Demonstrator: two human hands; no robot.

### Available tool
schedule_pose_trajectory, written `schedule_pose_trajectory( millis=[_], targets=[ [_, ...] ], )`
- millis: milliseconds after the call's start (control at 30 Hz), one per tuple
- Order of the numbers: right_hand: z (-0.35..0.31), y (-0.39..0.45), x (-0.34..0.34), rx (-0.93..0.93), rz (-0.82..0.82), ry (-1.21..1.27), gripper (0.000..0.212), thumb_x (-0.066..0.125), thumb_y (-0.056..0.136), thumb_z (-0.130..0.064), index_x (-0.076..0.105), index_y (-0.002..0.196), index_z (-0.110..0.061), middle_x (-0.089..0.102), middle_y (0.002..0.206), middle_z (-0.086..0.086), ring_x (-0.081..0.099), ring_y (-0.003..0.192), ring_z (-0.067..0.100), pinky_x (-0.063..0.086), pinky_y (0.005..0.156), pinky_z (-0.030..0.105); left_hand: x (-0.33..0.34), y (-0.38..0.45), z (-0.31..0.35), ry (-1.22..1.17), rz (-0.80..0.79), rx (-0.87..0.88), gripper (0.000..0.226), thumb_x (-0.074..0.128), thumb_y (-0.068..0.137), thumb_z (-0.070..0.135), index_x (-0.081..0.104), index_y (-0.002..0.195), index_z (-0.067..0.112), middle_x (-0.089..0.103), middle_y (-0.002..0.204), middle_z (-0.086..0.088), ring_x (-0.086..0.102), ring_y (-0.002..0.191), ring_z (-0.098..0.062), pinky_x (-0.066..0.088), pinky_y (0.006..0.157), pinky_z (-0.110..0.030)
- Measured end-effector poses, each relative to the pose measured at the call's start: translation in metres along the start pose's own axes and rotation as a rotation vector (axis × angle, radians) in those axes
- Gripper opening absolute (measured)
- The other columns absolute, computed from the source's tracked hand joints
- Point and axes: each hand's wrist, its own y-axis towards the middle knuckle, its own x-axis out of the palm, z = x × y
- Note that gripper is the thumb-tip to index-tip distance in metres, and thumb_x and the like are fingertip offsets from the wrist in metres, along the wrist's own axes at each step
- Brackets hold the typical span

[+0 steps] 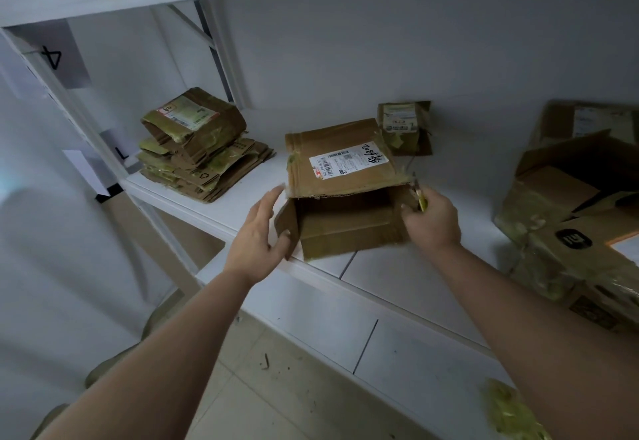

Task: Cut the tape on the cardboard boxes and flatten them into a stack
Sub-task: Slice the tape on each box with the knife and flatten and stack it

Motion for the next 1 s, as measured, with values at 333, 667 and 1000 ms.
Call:
schedule_pose_trajectory(
  millis=[333, 667, 1000],
  targets=[
    [0.017, -0.005, -0.022, -0.029, -0.152, 0.334, 0.018, 0.059, 0.077, 0.005, 0.064, 0.070, -0.011, 0.059, 0.069, 0.007, 0.055, 0.068, 0.020, 0.042, 0.062, 0.029, -0.020, 0.015, 0.001, 0.160, -0.054, 0.105, 0.075, 0.047, 0.086, -0.007, 0.030, 0.148, 0.031, 0.060, 0.116, -0.011, 0.056, 0.092, -0.028, 0.045, 0.078, -0.033],
    [0.018, 0.007, -0.038, 0.199, 0.073, 0.568, 0.027, 0.051, 0.088, 0.001, 0.068, 0.101, -0.013, 0.063, 0.084, -0.002, 0.058, 0.079, 0.012, 0.046, 0.064, 0.016, -0.026, 0.037, 0.010, 0.294, -0.271, 0.134, 0.084, 0.039, 0.085, -0.007, 0.023, 0.145, 0.050, 0.047, 0.100, -0.002, 0.051, 0.086, -0.024, 0.046, 0.075, -0.038],
    [-0.051, 0.051, -0.035, -0.019, 0.018, -0.223, 0.029, 0.040, 0.097, -0.023, 0.060, 0.117, -0.026, 0.060, 0.121, 0.009, 0.054, 0.112, 0.033, 0.043, 0.088, 0.034, -0.044, 0.044, 0.021, 0.346, -0.379, 0.169, 0.088, 0.038, 0.084, -0.009, 0.017, 0.141, 0.054, 0.046, 0.102, -0.003, 0.051, 0.086, -0.024, 0.047, 0.074, -0.041]
  ],
)
